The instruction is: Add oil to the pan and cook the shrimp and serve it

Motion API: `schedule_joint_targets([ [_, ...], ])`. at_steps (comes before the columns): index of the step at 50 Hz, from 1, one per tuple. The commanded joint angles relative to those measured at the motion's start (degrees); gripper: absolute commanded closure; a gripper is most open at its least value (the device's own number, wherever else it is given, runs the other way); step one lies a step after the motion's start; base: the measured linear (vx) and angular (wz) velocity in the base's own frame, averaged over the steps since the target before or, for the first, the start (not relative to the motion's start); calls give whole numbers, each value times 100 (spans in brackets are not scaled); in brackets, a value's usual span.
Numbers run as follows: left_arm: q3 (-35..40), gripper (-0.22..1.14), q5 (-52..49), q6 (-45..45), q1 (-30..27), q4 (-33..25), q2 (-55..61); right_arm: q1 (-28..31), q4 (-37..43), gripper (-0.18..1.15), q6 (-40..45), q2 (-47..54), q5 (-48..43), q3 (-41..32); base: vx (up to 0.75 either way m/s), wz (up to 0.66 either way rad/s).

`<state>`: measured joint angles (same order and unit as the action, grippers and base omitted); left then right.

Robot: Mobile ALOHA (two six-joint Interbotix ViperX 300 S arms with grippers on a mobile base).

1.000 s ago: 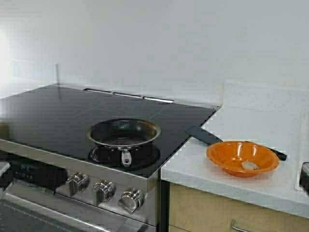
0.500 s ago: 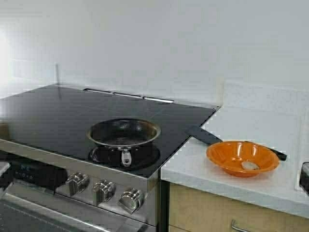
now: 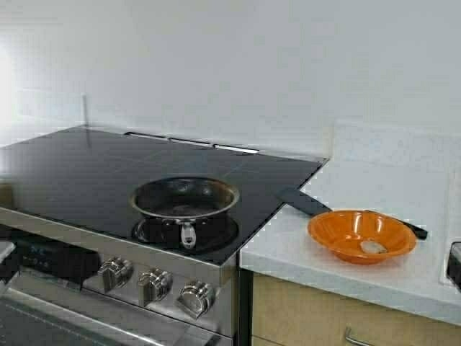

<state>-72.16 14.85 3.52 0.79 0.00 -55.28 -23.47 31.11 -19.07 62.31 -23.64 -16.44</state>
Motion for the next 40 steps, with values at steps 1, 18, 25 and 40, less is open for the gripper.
schedule_joint_targets([
  [1,44,89,35,-18,0,9,35,35,-18,3,18,-580,0,193,0,0],
  [18,0,89,18,-105,0,35,53,97,-9,3,18,-1195,35,1072,0,0],
  [25,-18,89,18,-123,0,35,62,176,-9,3,18,-1424,53,1380,0,0],
  [40,-9,89,18,-123,-9,35,70,334,-18,4,-9,-2329,237,2224,0,0],
])
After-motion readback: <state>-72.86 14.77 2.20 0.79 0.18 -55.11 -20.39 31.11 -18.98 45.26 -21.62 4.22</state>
